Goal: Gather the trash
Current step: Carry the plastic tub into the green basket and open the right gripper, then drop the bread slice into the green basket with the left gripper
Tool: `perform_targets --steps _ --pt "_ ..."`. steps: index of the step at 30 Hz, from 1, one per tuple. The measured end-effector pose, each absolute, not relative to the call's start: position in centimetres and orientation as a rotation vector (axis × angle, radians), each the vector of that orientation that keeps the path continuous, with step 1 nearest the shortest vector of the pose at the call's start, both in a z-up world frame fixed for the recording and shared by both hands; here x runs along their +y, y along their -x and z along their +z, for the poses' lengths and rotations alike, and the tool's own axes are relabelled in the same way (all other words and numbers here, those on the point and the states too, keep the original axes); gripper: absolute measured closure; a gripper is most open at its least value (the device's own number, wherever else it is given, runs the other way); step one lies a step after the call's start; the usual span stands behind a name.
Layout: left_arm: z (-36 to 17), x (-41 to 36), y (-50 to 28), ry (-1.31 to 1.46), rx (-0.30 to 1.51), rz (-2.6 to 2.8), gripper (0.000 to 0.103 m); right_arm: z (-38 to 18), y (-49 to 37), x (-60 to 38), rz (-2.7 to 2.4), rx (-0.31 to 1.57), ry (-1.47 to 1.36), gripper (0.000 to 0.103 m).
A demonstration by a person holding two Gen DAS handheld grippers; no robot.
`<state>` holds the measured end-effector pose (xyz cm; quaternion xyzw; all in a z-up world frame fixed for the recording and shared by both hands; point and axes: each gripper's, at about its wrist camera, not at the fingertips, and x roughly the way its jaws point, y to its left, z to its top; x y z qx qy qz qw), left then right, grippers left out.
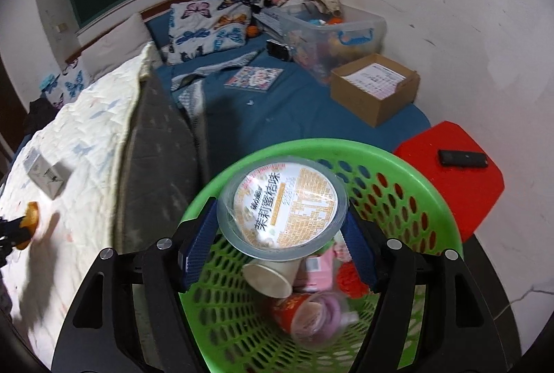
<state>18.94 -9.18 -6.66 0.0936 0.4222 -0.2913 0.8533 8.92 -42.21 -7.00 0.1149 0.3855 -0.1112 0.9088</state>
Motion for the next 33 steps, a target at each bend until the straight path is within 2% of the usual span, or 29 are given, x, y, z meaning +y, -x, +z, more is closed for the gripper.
perform_targets --steps 2,11,26,31,33 --pt "-5.9 -9.9 -18.7 -0.185 0.878 -0.641 0.073 -7.2 -8.6 -42.7 -0.235 0.795 -0.247 0.028" --pt "-3.9 -17.1 -17.5 -0.22 0.844 -0.775 0.073 -6.7 -6.6 -44.5 -0.252 0.762 -0.269 0.028" --pt "-4.5 -30.9 -17.8 -0.311 0.857 -0.917 0.073 -4.9 -1.1 -47.2 -0.286 0.689 -0.299 0.028" --pt "-4.7 -33.7 -18.3 -0.305 0.859 -0.931 0.064 -5.4 -0.4 -47.7 -0.291 0.693 -0.317 0.028" --pt "-4.6 -34.0 -18.1 -0.298 0.841 -0.931 0.047 -5.5 -0.3 -47.8 -0.293 0.695 -0.321 0.028"
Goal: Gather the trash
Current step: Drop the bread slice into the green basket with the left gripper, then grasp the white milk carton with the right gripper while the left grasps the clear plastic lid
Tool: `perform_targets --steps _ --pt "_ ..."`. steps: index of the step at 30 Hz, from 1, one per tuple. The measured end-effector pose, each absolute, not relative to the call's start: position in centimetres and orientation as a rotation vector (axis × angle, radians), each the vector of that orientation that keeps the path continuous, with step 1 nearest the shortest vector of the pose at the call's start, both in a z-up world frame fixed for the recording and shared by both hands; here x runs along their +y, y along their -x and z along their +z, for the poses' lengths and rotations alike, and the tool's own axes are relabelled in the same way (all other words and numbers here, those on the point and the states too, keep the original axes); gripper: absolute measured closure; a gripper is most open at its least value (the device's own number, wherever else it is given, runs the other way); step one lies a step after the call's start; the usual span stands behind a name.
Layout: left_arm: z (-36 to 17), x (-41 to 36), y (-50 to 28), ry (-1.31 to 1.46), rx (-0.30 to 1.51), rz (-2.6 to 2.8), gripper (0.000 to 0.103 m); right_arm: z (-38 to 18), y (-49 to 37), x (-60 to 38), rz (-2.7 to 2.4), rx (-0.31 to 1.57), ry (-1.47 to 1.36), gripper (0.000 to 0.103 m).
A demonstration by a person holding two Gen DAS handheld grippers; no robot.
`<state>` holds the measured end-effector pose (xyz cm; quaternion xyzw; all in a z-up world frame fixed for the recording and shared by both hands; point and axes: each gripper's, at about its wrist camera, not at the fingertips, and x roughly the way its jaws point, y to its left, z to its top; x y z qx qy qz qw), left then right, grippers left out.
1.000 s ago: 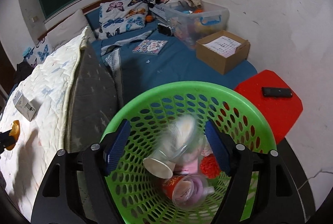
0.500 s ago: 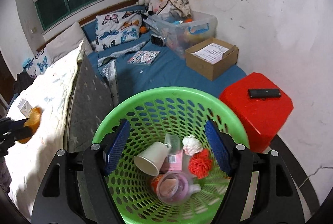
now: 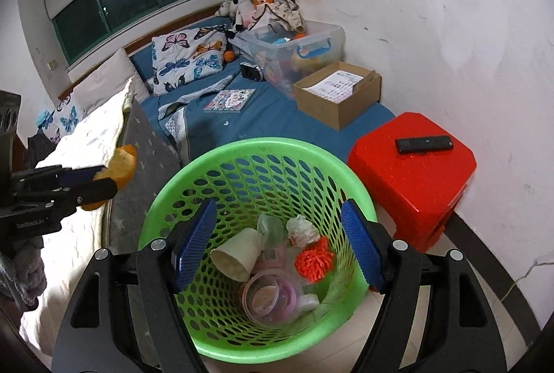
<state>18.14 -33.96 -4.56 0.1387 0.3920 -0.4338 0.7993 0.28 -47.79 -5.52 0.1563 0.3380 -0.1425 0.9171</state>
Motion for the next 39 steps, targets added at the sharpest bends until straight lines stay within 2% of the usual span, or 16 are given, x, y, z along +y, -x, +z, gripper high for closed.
perform_targets --steps 5,14,39 --pt "-4.5 -33.0 -17.7 -0.278 0.835 -0.928 0.045 -5.4 -0.2 -47.5 -0.287 0.695 -0.325 0.028" --pt "-3.6 -26.7 -16.8 -0.21 0.826 -0.831 0.045 -4.6 -1.0 -45.3 -0.222 0.685 -0.312 0.028" --pt "-3.4 -5.1 -14.6 -0.033 0.775 -0.397 0.037 -2.0 -9.4 -28.5 0.154 0.713 -0.145 0.026"
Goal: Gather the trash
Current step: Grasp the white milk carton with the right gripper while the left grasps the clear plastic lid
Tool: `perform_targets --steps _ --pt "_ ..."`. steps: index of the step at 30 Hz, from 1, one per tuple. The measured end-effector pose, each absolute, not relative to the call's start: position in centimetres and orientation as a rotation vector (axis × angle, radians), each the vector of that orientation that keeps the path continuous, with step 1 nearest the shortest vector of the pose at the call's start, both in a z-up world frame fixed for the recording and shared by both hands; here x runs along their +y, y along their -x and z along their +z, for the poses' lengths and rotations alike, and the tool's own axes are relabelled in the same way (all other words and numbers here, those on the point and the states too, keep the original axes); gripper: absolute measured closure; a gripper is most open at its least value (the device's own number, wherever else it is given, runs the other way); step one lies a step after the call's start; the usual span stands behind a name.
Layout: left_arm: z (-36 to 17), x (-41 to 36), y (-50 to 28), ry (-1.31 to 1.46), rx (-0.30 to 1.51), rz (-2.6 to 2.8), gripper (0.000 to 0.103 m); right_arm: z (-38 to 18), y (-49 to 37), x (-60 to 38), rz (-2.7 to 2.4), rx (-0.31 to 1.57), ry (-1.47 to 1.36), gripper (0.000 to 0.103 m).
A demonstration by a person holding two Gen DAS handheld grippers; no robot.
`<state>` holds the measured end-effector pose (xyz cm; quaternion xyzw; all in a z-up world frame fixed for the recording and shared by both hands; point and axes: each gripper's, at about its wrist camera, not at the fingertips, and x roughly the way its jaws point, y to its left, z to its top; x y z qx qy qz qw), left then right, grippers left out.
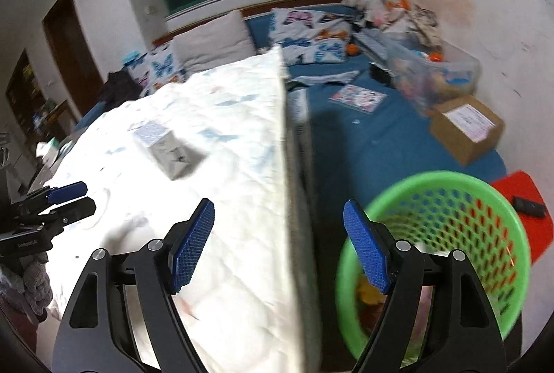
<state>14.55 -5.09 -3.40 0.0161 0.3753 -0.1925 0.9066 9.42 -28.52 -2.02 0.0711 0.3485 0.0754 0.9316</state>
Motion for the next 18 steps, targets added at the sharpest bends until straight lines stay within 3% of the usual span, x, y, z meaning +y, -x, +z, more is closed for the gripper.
perform_targets --steps 18 --pt "-6.2 6.3 -14.2 0.056 0.848 -0.18 0.021 -1.1 -19.4 -15.2 0.42 0.754 0.139 0.026"
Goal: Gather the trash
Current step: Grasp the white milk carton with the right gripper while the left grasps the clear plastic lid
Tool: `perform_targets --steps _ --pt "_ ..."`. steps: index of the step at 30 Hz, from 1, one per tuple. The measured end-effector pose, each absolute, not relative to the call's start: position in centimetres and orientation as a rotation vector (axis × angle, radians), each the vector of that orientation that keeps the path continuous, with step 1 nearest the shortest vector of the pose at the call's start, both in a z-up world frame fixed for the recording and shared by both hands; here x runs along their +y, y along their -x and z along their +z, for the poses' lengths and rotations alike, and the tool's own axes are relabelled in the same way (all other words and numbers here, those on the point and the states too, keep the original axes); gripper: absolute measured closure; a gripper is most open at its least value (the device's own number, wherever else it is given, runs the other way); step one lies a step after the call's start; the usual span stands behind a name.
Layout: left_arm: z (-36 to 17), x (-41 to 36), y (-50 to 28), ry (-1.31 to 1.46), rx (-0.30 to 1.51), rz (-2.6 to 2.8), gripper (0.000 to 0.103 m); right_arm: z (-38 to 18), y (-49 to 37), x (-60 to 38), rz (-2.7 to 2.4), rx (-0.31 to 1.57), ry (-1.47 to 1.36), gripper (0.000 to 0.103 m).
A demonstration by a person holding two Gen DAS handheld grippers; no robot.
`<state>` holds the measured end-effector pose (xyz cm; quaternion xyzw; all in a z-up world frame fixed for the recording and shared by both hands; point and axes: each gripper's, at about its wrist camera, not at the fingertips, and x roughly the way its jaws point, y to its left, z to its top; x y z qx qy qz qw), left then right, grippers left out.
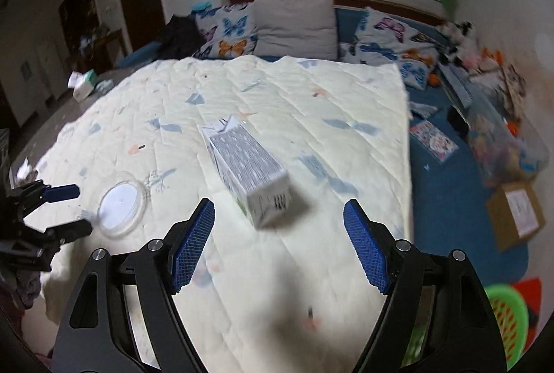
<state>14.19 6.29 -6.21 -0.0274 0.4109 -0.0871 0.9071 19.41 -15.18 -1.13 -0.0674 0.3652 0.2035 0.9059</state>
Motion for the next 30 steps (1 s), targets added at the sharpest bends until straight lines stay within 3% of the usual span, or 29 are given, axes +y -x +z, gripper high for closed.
perform_targets --steps 16,30 --pt "-8.7 7.1 -16.9 -0.022 0.939 -0.199 0.012 -4.2 -26.0 -8.3 0.508 0.852 0.369 0.028" --pt "-10.1 6.7 -19.5 -0.093 1.004 -0.285 0.01 -5.1 -26.0 -7.5 0.537 0.886 0.384 0.056"
